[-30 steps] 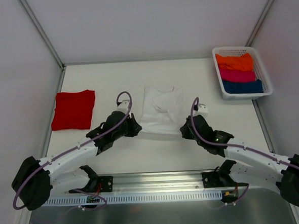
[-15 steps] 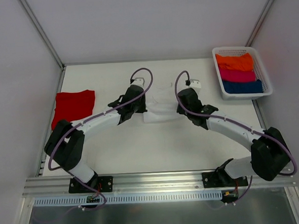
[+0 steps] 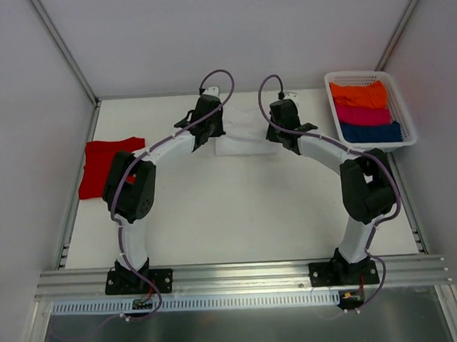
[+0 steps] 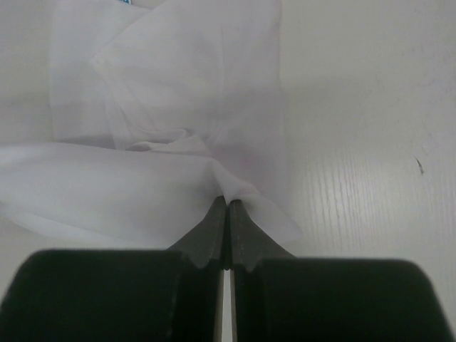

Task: Fold and stack the t-shirts
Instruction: Fold the long partially folded tshirt into a neat square

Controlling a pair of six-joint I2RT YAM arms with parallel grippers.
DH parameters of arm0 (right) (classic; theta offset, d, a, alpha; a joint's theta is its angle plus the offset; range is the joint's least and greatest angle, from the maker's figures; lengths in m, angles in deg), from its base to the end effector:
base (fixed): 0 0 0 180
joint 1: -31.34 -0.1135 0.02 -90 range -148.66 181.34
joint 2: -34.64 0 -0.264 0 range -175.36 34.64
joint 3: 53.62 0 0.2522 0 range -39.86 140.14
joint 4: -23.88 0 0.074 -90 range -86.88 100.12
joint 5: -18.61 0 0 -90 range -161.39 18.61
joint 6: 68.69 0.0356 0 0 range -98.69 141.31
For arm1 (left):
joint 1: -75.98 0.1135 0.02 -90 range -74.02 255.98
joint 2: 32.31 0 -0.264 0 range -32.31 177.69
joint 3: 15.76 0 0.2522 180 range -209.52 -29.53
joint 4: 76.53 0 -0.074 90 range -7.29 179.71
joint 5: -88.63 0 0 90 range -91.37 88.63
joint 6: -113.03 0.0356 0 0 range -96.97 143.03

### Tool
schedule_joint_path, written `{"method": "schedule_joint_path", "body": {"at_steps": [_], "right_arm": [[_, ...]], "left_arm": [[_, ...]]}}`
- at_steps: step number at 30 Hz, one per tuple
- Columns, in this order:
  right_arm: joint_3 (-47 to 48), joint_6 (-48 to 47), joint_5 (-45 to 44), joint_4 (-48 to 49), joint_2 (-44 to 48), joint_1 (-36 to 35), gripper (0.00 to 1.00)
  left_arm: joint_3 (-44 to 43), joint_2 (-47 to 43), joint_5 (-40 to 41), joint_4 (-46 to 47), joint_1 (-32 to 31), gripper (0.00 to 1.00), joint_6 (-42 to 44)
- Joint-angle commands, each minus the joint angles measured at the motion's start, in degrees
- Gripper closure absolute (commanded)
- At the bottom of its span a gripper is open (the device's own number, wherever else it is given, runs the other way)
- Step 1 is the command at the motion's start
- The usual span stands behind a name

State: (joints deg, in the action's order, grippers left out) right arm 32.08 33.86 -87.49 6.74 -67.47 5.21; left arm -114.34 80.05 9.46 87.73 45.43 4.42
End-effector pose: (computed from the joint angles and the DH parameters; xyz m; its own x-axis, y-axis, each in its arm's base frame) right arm 0.3702 0.1706 0.2406 -0.5312 -0.0280 -0.8468 -0.1027 0.9942 0.0315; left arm 0.3997 -0.2282 0.2439 -0.5165 -0.0591 -0.8542 0.2043 0.9603 -0.1900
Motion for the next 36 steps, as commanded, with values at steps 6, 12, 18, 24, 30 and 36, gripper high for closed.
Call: {"method": "schedule_joint_path", "body": {"at_steps": [6,12,18,24,30,36], "right_arm": [[11.6,-1.3,4.8,-2.1,-4.5,2.2,1.00],[27.4,-2.4,8.4,-15.2,-11.3,4.4,1.00],[48.9,-3.1,12.5,-26.6,-20.9,7.2,1.00],[63.6,-1.8,19.7,-32.4,-29.3,11.2,0.98],[66.6,-0.1,28.0,-27.9,-37.2,14.2,0.01],[65.6,-1.4,28.5,-21.7,-37.6,15.2,0.01]], "left_arm": [[-14.0,5.1,1.1,-4.8,2.0,1.00,-0.6],[-25.2,9.7,0.1,-13.1,2.2,1.00,-2.5],[-33.8,11.8,-0.5,-18.0,2.9,1.00,-2.8],[-40.4,16.3,1.3,-21.8,5.2,1.00,-7.5],[-48.3,24.3,3.1,-24.8,6.6,0.01,-9.3],[-49.8,24.0,5.8,-25.2,7.3,0.01,-7.3]]}}
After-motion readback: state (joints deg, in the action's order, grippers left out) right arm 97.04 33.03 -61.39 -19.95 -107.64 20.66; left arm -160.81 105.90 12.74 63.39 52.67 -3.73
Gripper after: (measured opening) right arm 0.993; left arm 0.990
